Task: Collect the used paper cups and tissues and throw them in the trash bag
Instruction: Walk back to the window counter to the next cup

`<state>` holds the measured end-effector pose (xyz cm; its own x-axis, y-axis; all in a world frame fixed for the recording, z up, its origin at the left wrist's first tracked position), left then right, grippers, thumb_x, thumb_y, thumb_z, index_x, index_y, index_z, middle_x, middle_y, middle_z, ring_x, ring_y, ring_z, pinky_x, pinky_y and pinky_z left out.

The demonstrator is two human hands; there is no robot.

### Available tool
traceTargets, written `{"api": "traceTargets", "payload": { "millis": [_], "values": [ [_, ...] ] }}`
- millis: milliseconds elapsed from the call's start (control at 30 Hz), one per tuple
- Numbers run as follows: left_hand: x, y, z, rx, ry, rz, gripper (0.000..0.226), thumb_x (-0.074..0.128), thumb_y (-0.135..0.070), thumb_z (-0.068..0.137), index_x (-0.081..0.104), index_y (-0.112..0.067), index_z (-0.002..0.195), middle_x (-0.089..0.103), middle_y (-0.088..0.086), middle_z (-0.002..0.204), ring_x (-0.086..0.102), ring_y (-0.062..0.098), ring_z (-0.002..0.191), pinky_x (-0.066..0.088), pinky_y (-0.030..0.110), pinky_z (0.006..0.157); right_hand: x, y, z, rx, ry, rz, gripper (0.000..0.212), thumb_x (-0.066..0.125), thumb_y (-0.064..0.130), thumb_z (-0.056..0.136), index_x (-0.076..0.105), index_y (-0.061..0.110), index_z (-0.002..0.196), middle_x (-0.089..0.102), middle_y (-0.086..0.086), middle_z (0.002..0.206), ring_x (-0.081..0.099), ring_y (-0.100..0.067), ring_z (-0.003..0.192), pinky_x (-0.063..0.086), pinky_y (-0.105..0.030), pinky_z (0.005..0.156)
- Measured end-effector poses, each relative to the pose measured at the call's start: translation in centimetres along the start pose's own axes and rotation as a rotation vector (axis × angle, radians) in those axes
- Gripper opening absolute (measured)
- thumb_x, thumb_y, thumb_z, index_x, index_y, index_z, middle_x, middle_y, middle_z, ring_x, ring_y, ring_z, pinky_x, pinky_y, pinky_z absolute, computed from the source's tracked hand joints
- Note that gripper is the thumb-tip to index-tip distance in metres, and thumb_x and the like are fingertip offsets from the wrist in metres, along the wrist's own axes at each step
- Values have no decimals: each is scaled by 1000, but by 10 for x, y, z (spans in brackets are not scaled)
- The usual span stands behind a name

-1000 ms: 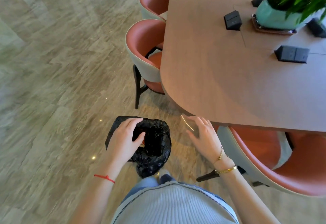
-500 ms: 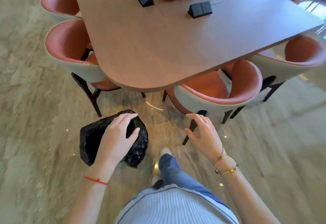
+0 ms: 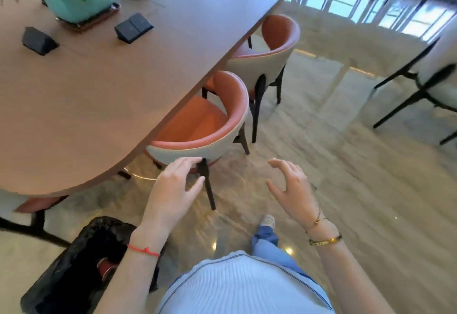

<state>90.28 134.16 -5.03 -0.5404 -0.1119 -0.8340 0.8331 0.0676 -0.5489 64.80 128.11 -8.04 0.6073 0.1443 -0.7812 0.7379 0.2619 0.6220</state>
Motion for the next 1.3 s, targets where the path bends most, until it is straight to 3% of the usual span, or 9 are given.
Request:
{"api": "traceTargets", "payload": {
  "millis": [167, 267, 367, 600, 667, 867, 967, 1300],
  "values": [
    [51, -87, 84, 155, 66, -59, 43, 69, -25, 86, 56, -27, 127, 59, -13, 121, 52, -1, 112, 43, 23, 99, -69, -75, 29, 113, -101, -4, 40, 71, 15, 79, 59, 13, 117, 63, -3, 112, 55, -22, 109, 39, -29, 97],
    [82, -135, 130, 225, 102, -70, 41, 69, -23, 86, 58, -23, 125, 61, -8, 121, 56, 6, 112, 45, 27, 99, -109, -119, 46, 158, -140, -14, 40, 71, 14, 79, 59, 12, 116, 63, -4, 112, 55, -21, 108, 39, -28, 97],
    [110, -175, 170, 281, 145, -73, 40, 71, -21, 85, 59, -21, 124, 62, -8, 119, 57, 8, 111, 44, 23, 96, -143, -158, 62, 206, -185, -30, 39, 71, 12, 78, 60, 9, 116, 63, -6, 114, 56, -24, 108, 41, -32, 98],
    [163, -237, 263, 348, 235, -89, 39, 68, -19, 86, 60, -18, 123, 61, -5, 119, 57, 15, 110, 48, 35, 95, -191, -231, 111, 326, -256, -17, 39, 71, 12, 79, 60, 11, 116, 63, -3, 111, 55, -21, 106, 36, -21, 94],
    [177, -248, 294, 357, 238, -87, 39, 68, -19, 86, 60, -18, 124, 61, -5, 120, 57, 15, 112, 46, 33, 96, -199, -249, 133, 347, -265, -10, 39, 71, 12, 79, 59, 12, 116, 62, -2, 111, 55, -20, 107, 35, -19, 94],
    [220, -285, 406, 397, 263, -77, 40, 67, -21, 87, 59, -17, 126, 60, -4, 123, 56, 13, 114, 44, 28, 97, -230, -310, 222, 372, -298, -15, 39, 69, 14, 81, 58, 12, 118, 62, -2, 112, 54, -19, 107, 40, -27, 97],
    [232, -308, 468, 405, 251, -93, 39, 67, -22, 87, 59, -17, 125, 61, -5, 121, 57, 11, 111, 42, 23, 96, -252, -338, 276, 379, -299, -28, 39, 70, 13, 80, 59, 11, 117, 62, -3, 112, 54, -20, 106, 38, -23, 96],
    [267, -386, 675, 464, 270, -106, 39, 67, -22, 88, 59, -19, 126, 60, -7, 120, 59, 11, 109, 49, 31, 94, -335, -421, 470, 353, -358, -30, 39, 70, 15, 80, 58, 15, 117, 62, 0, 111, 54, -17, 106, 39, -24, 95]
  ]
}}
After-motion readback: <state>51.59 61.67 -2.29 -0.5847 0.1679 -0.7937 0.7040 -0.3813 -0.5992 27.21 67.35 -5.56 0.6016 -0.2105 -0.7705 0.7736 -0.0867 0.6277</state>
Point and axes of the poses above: each hand's wrist, its own z-axis towards the middle knuckle, its own x-axis out of the palm, y = z × x, the point moved 5 cm from there along z, towards the middle knuckle
